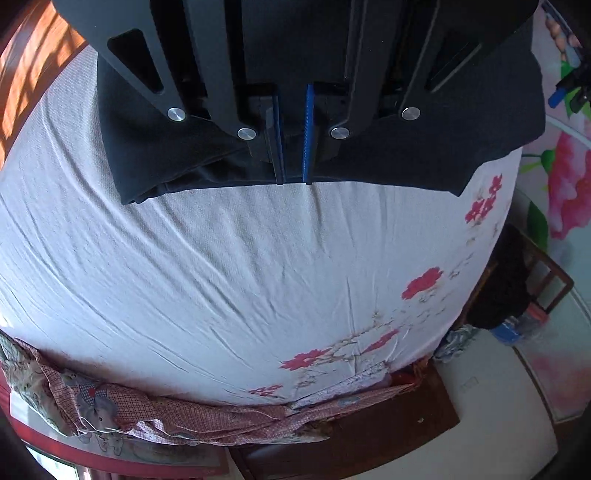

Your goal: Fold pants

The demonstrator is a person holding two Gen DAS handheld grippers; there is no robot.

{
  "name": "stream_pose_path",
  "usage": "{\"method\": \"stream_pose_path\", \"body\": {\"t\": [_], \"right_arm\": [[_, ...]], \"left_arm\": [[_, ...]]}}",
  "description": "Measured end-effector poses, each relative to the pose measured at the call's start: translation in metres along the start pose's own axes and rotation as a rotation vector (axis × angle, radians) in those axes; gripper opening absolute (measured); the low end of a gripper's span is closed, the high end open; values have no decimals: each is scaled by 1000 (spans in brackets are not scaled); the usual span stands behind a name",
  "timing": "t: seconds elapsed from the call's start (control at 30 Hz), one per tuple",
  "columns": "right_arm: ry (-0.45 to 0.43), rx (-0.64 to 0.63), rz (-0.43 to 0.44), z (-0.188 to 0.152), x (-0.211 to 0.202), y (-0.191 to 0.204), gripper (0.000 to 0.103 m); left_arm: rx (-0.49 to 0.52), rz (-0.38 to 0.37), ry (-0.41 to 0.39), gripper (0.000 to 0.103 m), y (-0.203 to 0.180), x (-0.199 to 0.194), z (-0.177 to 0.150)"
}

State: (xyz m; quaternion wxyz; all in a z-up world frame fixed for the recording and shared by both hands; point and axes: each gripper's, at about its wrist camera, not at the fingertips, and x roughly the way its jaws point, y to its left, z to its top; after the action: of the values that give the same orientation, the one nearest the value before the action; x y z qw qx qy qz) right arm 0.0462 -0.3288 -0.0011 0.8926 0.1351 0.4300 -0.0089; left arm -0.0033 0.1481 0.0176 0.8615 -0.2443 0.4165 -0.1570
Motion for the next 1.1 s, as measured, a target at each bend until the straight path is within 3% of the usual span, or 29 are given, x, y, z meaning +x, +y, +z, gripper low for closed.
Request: {"method": "stream_pose_path", "body": {"t": [0.07,0.13,0.23,0.3,0.33,0.43,0.53,0.73,1.03,1.1], "right_arm": [[108,-53,-36,-19,32,13,9],[73,-102,-84,-27,41,20,9],[90,-50,-128,-14,25,30,9],[1,-76,-60,-11,-4,54,9],[-4,-101,-25,-13,-13,69,9],[64,-122,142,-28,-21,110,9],[152,-96,204,-53,-16,137,9],[281,-21,241,-99,-9,156,9],[310,-33,217,-108,-21,166,9],[308,-28,230,-106,-23,168,9]], "left_arm": [[9,18,-11,101,10,-9,2],[31,29,-17,101,19,-17,4],[99,48,-21,101,31,-26,9],[145,62,-16,101,40,-27,14],[173,55,-15,101,45,-26,16],[243,56,1,101,59,-15,26],[285,-2,20,101,71,-1,36],[196,-263,92,101,93,29,52],[229,-391,119,101,94,65,58],[248,-386,150,100,91,70,54]]}}
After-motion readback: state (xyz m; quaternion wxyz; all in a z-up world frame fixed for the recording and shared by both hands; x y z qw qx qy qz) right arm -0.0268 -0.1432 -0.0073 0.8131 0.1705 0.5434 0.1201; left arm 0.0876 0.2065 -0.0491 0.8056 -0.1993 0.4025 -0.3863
